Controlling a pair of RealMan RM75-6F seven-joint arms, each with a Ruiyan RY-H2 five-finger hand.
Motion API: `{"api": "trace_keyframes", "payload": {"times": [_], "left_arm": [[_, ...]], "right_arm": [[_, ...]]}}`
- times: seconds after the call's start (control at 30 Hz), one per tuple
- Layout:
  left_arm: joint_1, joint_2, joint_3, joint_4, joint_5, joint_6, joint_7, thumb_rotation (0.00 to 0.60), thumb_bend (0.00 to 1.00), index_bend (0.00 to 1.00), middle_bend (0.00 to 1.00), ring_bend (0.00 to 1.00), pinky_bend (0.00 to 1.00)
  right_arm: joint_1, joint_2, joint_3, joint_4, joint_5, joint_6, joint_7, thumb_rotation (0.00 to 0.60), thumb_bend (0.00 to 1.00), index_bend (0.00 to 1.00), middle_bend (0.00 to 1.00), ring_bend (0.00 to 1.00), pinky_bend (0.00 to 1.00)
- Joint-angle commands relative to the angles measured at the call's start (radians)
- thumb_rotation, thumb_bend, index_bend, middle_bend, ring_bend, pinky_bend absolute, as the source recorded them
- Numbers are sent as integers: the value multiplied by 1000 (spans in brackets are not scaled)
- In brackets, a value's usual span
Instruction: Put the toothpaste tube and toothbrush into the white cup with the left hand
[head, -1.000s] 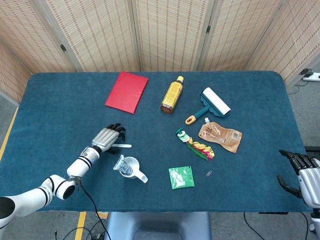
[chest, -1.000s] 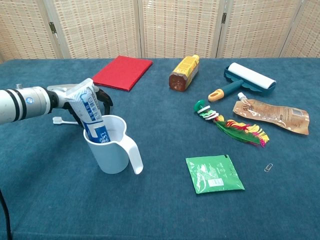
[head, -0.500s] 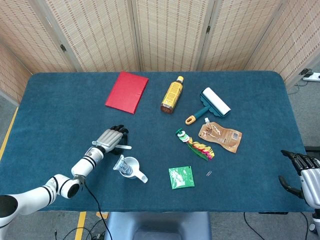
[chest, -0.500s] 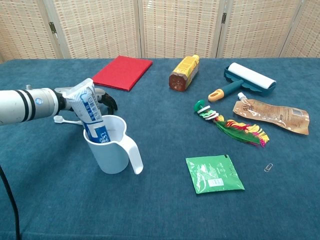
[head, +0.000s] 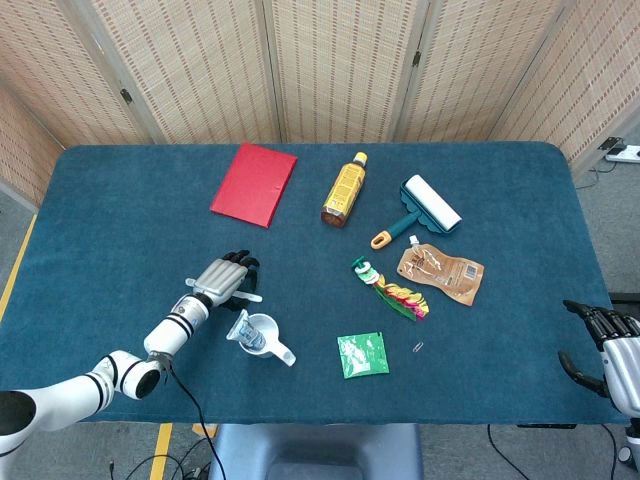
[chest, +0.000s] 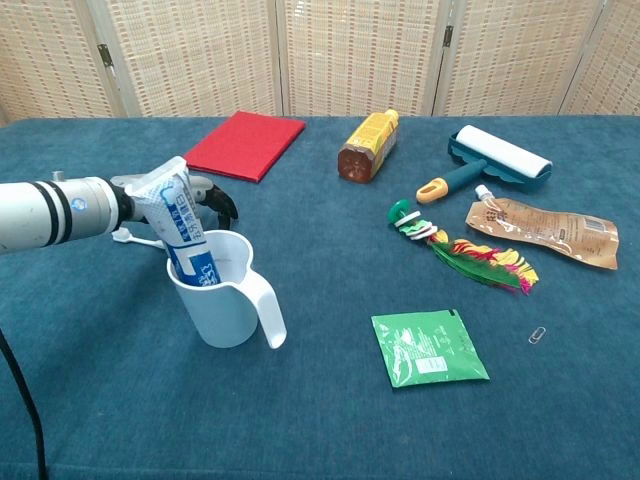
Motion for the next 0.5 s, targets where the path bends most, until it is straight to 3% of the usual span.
{"api": "trace_keyframes", "payload": {"times": [0.03,0.5], "left_arm": [[7,-11,4,15,16,15,-11,600,405,491,189,48,146],[27,-30,32,44,80,60,-39,600,405,485,167,26,145]], "right_arm": [[0,0,0,0,0,0,0,600,224,193,287,249,264],[0,-1,0,0,2,-4,-1,600,224,193,287,249,264]]}}
